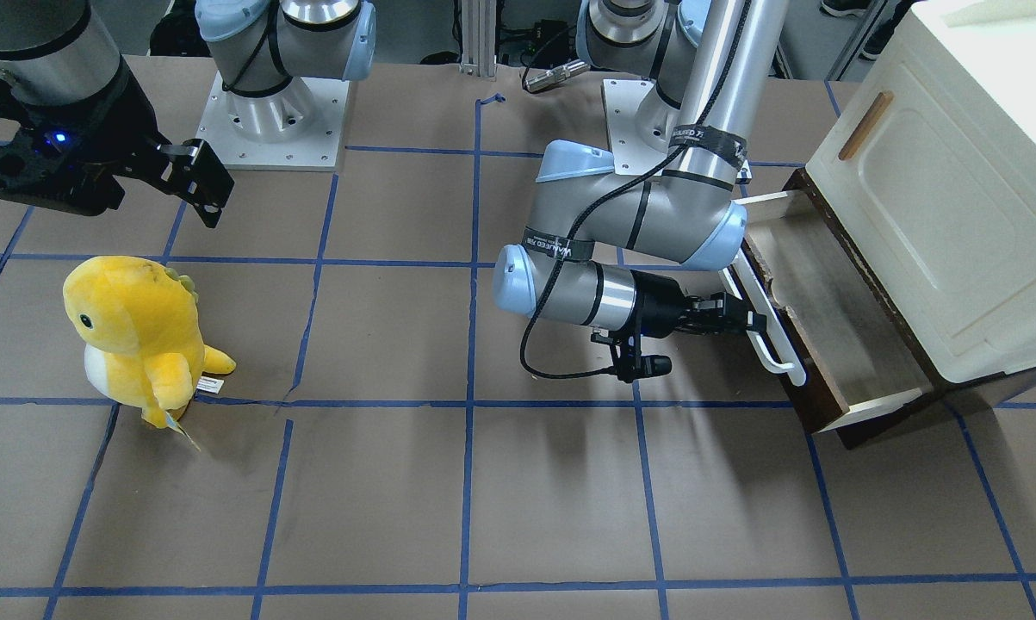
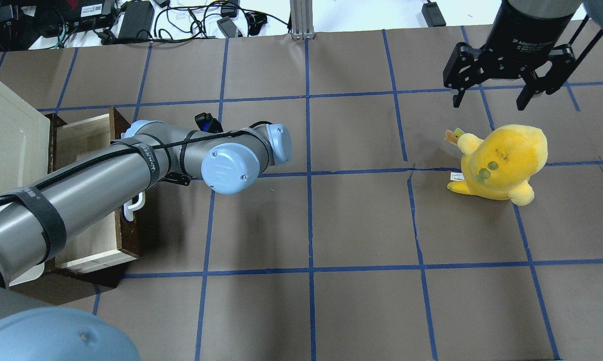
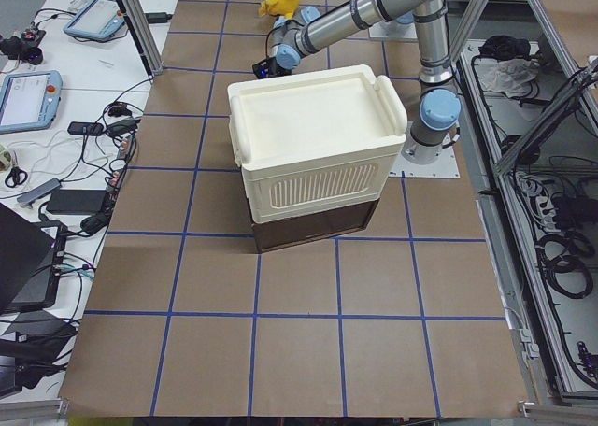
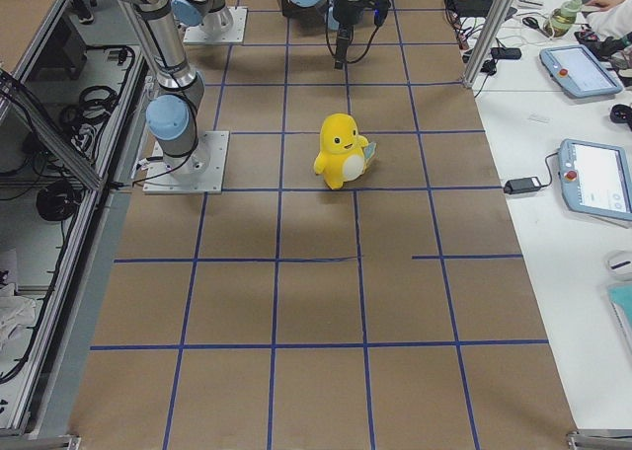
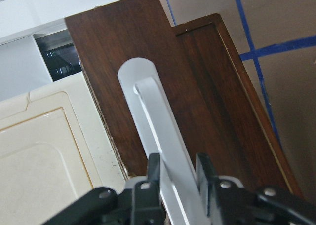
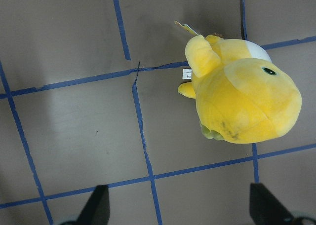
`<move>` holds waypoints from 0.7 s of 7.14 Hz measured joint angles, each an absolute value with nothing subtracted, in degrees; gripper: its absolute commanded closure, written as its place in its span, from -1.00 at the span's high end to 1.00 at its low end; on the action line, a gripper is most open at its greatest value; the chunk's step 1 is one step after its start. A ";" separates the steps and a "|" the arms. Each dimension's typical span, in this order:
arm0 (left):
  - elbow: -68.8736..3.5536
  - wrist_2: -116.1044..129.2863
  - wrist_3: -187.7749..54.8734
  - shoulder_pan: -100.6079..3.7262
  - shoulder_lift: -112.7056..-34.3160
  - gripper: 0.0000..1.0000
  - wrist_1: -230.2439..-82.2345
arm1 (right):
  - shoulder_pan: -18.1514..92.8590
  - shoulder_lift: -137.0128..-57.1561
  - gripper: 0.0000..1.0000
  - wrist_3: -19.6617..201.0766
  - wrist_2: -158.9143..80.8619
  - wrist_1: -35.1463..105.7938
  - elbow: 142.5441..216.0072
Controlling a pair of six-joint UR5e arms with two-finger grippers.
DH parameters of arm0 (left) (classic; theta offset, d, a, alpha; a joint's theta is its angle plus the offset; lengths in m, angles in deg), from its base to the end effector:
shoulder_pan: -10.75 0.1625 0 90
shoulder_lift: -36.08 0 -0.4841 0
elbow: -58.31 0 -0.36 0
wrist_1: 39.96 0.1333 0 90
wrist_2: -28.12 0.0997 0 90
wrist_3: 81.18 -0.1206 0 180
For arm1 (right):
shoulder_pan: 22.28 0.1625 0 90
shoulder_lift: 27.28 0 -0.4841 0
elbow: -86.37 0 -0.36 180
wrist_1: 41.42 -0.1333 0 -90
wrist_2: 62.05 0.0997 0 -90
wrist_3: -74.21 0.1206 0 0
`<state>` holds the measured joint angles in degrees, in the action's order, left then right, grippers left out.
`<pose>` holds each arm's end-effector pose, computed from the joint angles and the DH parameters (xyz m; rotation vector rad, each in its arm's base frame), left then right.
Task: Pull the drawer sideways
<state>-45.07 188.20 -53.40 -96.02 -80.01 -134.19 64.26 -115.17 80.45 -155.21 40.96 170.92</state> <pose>-0.1733 -0.5060 0.2698 0.3229 1.7947 0.1848 0.0982 -0.4744 0.5397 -0.2575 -3.0718 -0.1131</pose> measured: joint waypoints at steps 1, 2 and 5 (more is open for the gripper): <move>-45.05 187.96 -53.48 -96.03 -79.32 1.00 -134.02 | 64.28 -115.17 1.00 80.45 -155.21 40.96 170.92; -44.95 187.55 -53.39 -96.03 -78.57 1.00 -133.75 | 64.29 -115.17 1.00 80.45 -155.21 40.99 170.92; -39.94 174.54 -56.48 -95.55 -74.50 1.00 -132.60 | 64.24 -115.17 1.00 80.44 -155.21 41.02 170.92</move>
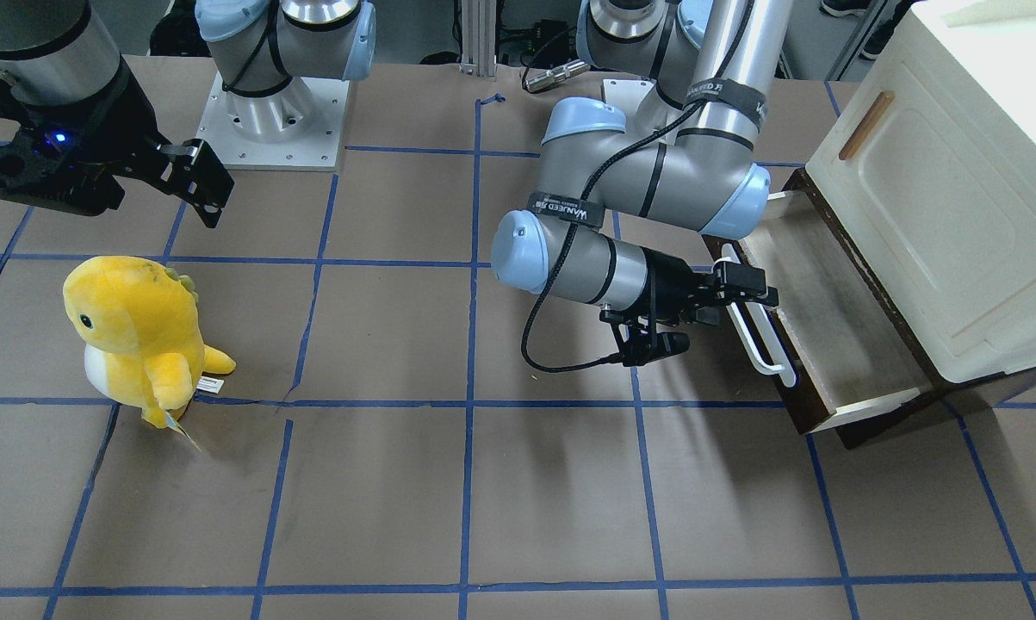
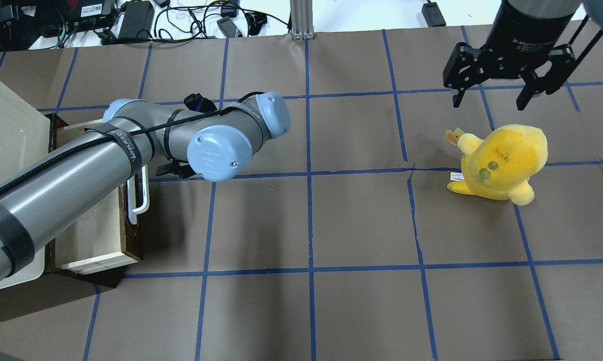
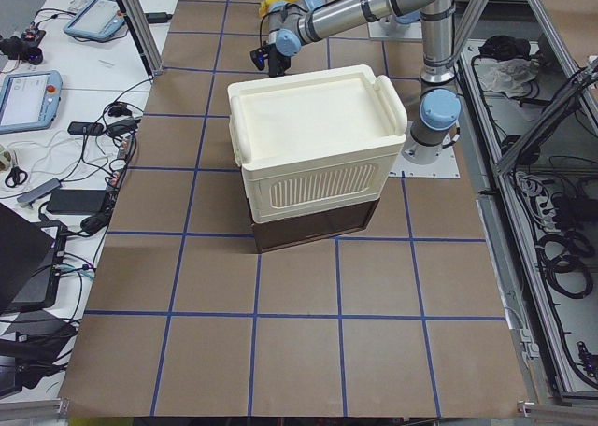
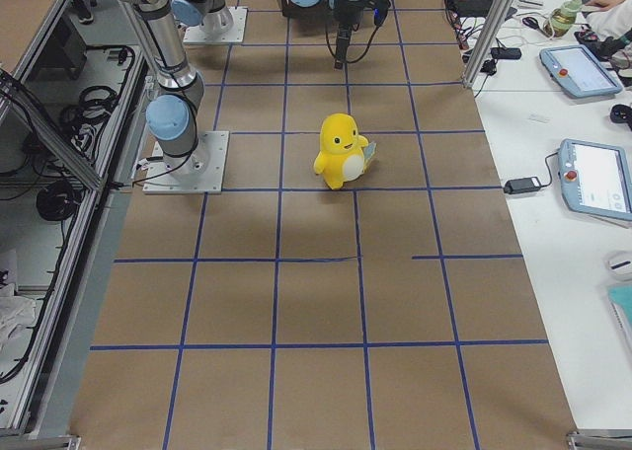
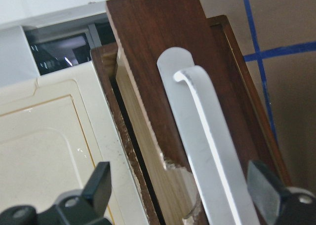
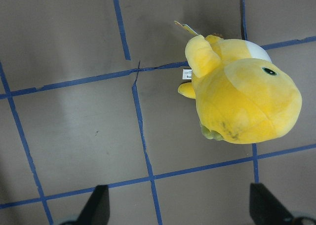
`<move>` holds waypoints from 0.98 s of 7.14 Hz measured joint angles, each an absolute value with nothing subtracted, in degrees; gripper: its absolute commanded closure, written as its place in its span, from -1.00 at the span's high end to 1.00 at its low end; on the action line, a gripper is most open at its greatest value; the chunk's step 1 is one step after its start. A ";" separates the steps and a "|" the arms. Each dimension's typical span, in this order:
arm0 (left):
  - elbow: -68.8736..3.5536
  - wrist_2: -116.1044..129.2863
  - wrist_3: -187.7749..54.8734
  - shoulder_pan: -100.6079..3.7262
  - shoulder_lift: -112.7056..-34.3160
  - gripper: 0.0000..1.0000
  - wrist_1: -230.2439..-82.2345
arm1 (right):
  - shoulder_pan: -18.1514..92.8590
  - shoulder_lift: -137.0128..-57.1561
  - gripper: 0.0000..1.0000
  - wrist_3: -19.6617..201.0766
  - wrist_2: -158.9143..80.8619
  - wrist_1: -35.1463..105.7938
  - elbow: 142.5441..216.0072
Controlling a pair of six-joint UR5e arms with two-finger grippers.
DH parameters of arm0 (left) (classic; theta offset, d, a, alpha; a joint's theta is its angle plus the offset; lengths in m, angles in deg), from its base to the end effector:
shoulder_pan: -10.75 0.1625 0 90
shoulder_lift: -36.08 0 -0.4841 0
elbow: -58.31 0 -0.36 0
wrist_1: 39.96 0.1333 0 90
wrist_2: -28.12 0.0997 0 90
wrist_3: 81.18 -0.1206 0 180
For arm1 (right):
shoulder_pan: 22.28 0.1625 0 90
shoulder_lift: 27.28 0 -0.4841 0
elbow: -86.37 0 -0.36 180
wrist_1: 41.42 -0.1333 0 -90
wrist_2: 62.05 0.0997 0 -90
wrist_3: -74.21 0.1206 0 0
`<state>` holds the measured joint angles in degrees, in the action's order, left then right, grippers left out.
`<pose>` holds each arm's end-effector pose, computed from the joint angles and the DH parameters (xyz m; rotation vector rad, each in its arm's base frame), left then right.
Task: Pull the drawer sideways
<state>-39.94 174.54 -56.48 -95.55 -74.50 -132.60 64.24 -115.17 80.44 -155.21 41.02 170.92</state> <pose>-0.1819 -0.5050 0.3332 0.1583 2.0596 0.1553 0.0980 -0.4746 0.5398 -0.2578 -3.0719 -0.1115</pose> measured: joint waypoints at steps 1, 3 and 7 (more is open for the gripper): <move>-37.45 167.58 -60.77 -94.77 -72.55 1.00 -132.06 | 64.26 -115.17 1.00 80.45 -155.21 41.02 170.92; -35.13 154.27 -65.21 -92.65 -67.70 1.00 -130.38 | 64.29 -115.17 1.00 80.45 -155.21 41.02 170.92; -34.40 131.10 -69.83 -88.96 -55.75 1.00 -128.55 | 64.29 -115.17 1.00 80.45 -155.21 41.02 170.92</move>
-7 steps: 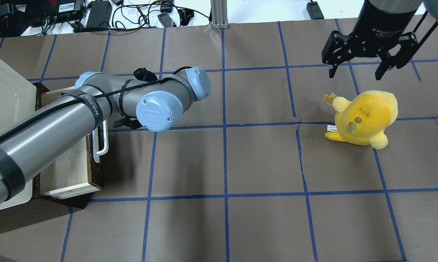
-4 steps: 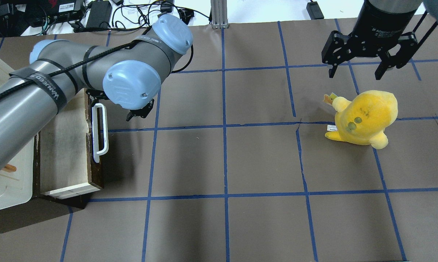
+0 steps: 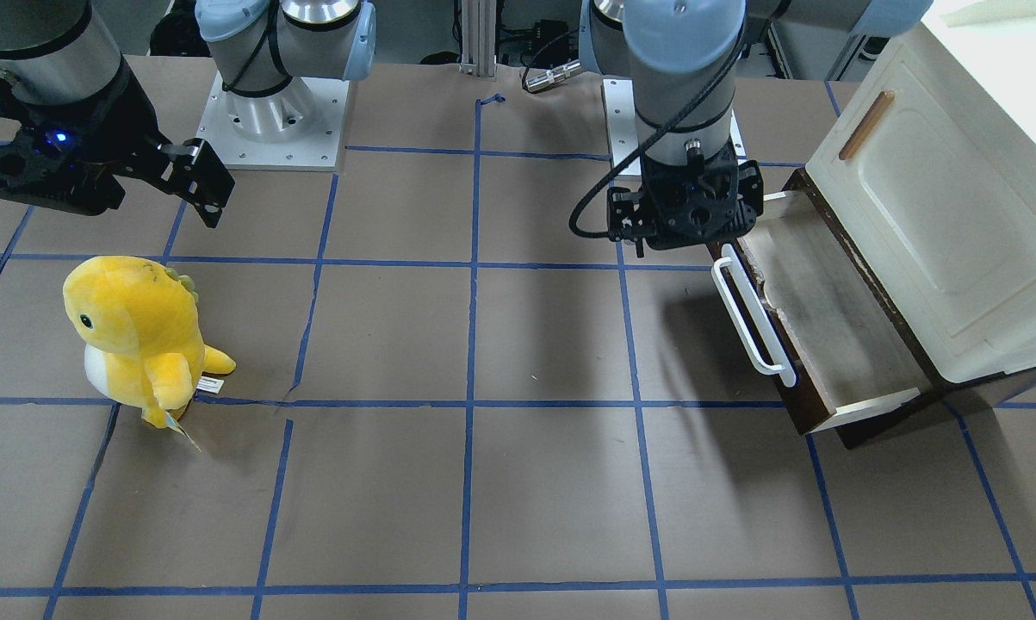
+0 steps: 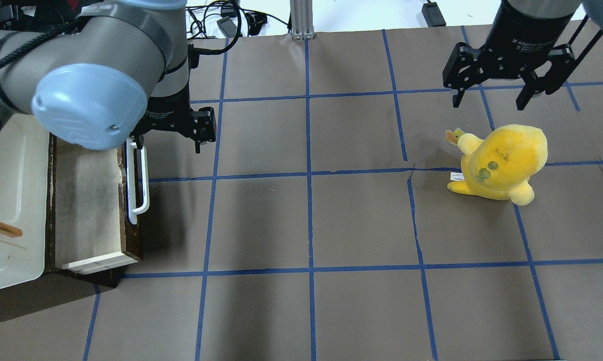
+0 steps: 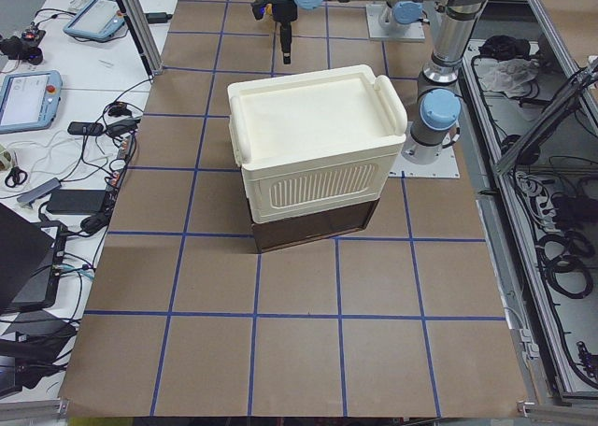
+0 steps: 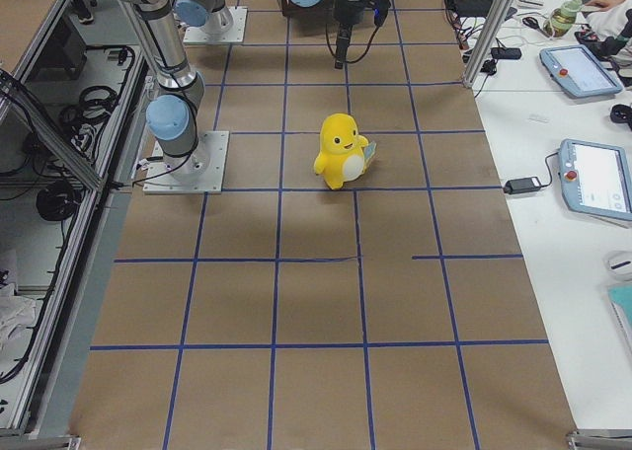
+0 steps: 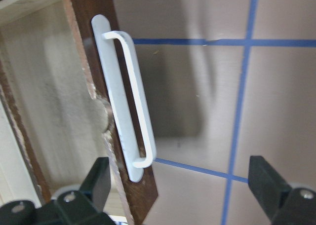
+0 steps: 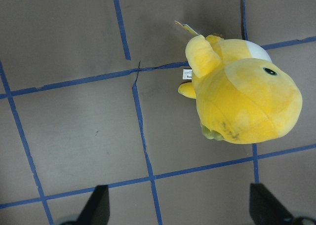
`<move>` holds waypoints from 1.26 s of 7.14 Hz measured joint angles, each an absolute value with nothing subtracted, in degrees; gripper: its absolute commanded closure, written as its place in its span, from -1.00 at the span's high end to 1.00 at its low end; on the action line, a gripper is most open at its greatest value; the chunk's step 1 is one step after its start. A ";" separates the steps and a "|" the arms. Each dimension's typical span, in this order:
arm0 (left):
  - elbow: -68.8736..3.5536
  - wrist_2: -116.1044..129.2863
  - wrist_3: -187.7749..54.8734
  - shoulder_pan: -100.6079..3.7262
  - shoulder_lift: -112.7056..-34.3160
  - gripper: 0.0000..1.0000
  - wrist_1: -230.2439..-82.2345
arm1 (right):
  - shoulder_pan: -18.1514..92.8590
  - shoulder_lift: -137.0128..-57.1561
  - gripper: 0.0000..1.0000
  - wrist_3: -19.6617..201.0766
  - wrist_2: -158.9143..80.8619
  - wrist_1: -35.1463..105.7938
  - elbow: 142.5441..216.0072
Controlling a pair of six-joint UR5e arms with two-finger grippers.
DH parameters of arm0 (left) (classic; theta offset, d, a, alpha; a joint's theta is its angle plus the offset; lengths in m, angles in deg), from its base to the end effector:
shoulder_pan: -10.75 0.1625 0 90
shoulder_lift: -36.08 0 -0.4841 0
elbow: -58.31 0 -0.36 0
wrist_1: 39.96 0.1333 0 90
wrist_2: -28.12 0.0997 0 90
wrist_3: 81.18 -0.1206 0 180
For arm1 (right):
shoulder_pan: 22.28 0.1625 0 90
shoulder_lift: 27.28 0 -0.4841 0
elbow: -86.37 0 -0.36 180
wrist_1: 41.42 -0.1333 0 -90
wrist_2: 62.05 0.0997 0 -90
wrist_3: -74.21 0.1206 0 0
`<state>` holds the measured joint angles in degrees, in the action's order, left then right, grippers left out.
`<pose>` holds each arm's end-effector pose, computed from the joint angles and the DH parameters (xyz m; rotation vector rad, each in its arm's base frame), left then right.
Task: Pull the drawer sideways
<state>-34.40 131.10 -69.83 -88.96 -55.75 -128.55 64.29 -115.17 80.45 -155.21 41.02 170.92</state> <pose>-0.1835 -0.4429 0.4951 -0.0326 2.9087 0.0177 0.0984 -0.4745 0.5398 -0.2567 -3.0720 -0.1115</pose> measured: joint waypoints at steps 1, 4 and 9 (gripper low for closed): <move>-34.47 127.43 -72.01 -87.71 -53.67 1.00 -128.70 | 64.29 -115.17 1.00 80.45 -155.21 41.02 170.92; -34.25 121.42 -76.59 -81.41 -49.95 1.00 -128.95 | 64.27 -115.17 1.00 80.45 -155.21 41.02 170.92; -34.09 120.98 -78.31 -79.91 -48.71 1.00 -128.94 | 64.29 -115.17 1.00 80.45 -155.21 41.02 170.92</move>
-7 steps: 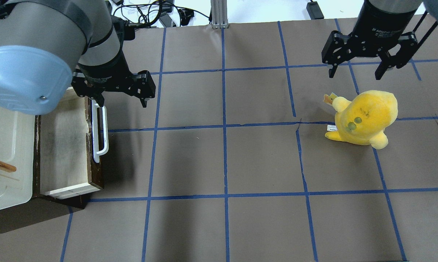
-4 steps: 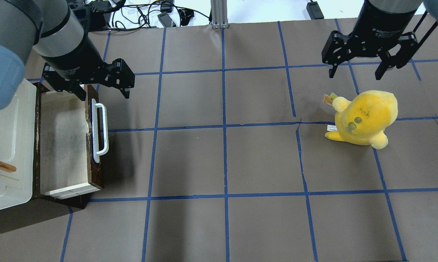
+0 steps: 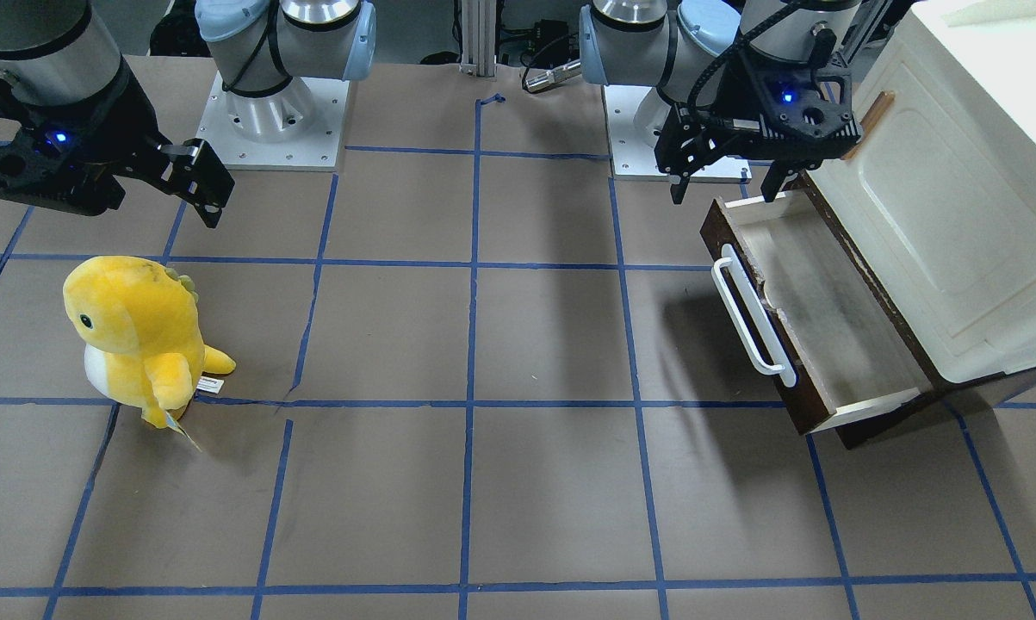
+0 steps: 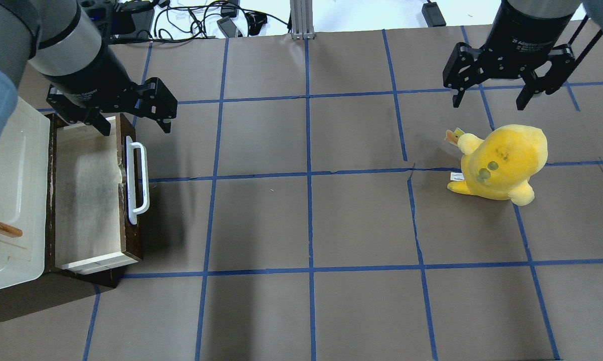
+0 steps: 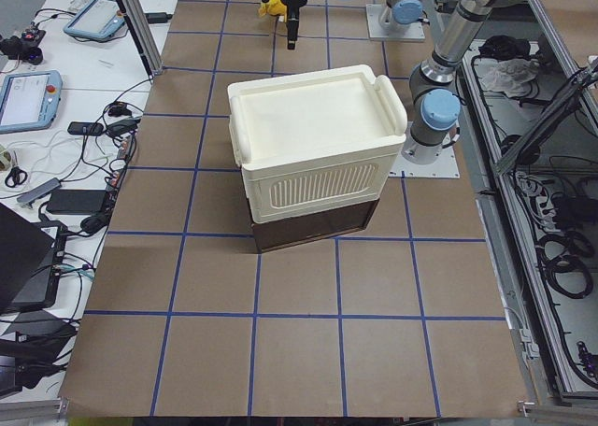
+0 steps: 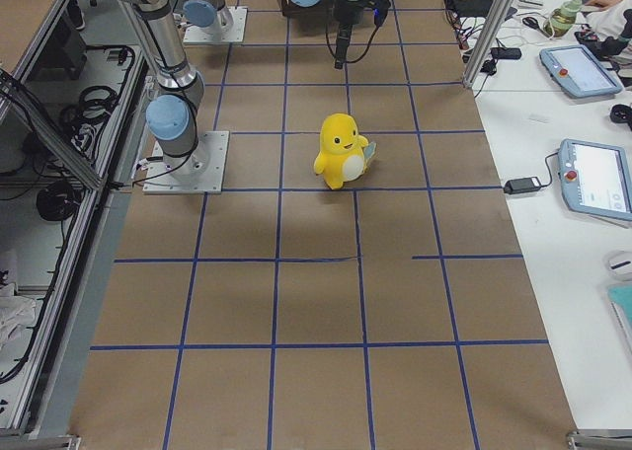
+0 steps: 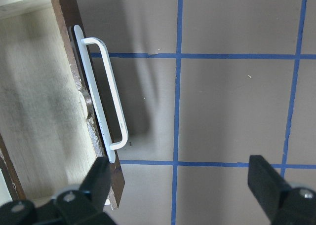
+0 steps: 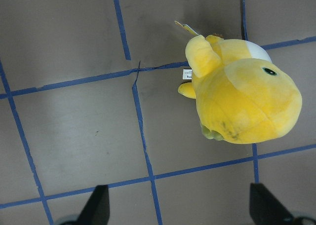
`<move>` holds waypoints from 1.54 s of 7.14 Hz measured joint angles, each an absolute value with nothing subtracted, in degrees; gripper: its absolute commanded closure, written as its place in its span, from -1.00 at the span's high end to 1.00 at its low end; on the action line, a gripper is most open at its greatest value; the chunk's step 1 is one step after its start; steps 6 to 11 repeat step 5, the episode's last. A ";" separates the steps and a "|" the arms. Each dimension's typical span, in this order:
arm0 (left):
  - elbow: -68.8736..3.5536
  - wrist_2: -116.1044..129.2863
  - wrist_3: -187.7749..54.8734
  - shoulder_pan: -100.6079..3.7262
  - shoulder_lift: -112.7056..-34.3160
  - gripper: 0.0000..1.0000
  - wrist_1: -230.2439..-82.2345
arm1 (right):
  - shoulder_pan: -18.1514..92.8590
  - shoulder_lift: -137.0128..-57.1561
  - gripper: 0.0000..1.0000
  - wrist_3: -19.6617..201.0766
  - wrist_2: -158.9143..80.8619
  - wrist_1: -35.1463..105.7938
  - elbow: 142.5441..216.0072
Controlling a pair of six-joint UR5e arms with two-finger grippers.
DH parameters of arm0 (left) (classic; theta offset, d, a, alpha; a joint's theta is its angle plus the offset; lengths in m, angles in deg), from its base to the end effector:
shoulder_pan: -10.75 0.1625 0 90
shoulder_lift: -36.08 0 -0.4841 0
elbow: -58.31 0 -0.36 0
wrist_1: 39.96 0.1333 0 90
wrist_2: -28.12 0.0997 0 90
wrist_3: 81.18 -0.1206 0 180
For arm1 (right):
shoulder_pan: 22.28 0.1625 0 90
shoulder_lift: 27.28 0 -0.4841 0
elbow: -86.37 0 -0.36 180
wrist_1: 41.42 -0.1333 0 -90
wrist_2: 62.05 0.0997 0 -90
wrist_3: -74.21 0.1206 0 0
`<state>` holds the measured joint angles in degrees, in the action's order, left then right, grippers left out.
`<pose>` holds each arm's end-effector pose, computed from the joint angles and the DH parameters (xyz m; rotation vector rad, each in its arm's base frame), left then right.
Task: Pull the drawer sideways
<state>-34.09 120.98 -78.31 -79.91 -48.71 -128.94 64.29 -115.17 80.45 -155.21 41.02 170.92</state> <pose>-0.1321 -0.4216 0.5487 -0.0622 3.0914 -0.1057 0.0984 -0.4745 0.5398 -0.2567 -3.0720 -0.1115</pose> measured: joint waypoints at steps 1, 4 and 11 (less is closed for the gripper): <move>-34.12 120.97 -77.36 -79.93 -48.42 1.00 -128.97 | 64.30 -115.17 1.00 80.44 -155.21 41.00 170.92; -34.15 120.73 -76.29 -79.98 -48.23 1.00 -128.92 | 64.26 -115.17 1.00 80.45 -155.21 40.97 170.92; -34.15 120.76 -76.31 -79.93 -48.23 1.00 -128.91 | 64.25 -115.17 1.00 80.45 -155.21 40.99 170.92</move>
